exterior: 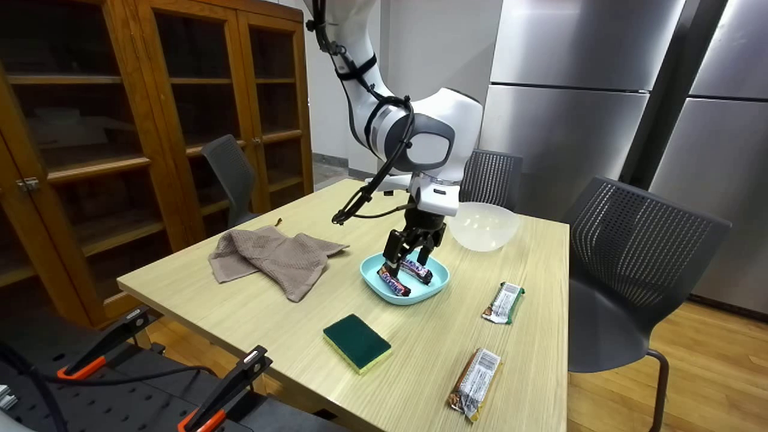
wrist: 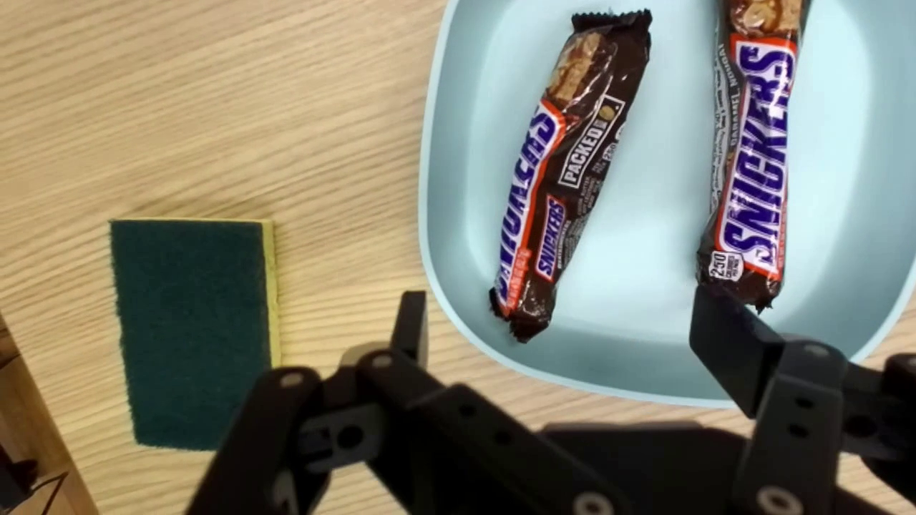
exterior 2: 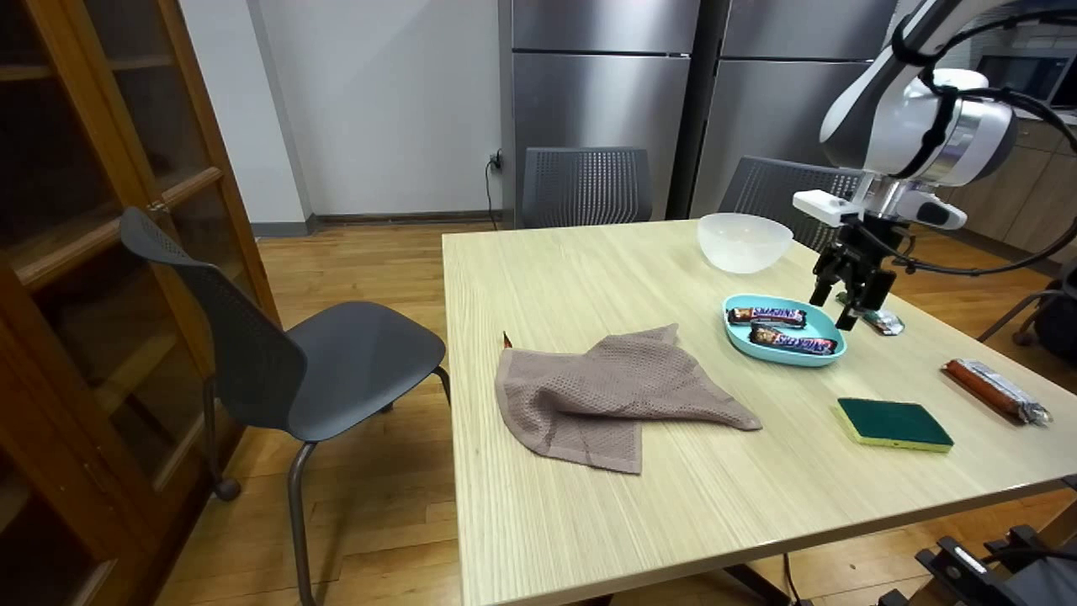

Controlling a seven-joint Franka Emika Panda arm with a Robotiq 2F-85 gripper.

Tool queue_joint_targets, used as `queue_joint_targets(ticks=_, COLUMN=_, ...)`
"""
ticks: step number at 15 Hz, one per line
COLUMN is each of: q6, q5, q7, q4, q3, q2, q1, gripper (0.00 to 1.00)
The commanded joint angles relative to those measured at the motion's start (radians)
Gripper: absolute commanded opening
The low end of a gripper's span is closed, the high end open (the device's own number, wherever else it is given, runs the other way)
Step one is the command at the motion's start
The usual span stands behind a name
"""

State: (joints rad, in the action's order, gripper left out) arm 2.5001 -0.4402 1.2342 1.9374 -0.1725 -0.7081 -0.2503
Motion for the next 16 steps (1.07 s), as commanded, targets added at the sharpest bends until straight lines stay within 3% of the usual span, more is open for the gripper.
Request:
queue_joint_targets(ticks=1, q6=-0.011, q5=0.023, q7=-0.014, q4=0.041, q3=-0.029, q2=0.042, q1=0.019, gripper=1.0)
queue_joint_targets(ticks=5, q6=0.016, q5=0.008, q7=0.074, q4=0.023, q3=-0.075, q2=0.033, q1=0.031, gripper=1.0)
queue_joint_targets(ticks=8, q6=0.003, q5=0.044, q7=0.062, q4=0.0, q3=-0.1, q2=0.022, q1=0.026, gripper=1.0)
queue_joint_targets(ticks=16, q6=-0.042, q5=0.313, q7=-0.067, q4=-0.114, q3=-0.172, q2=-0.051, q1=0.039, gripper=1.0)
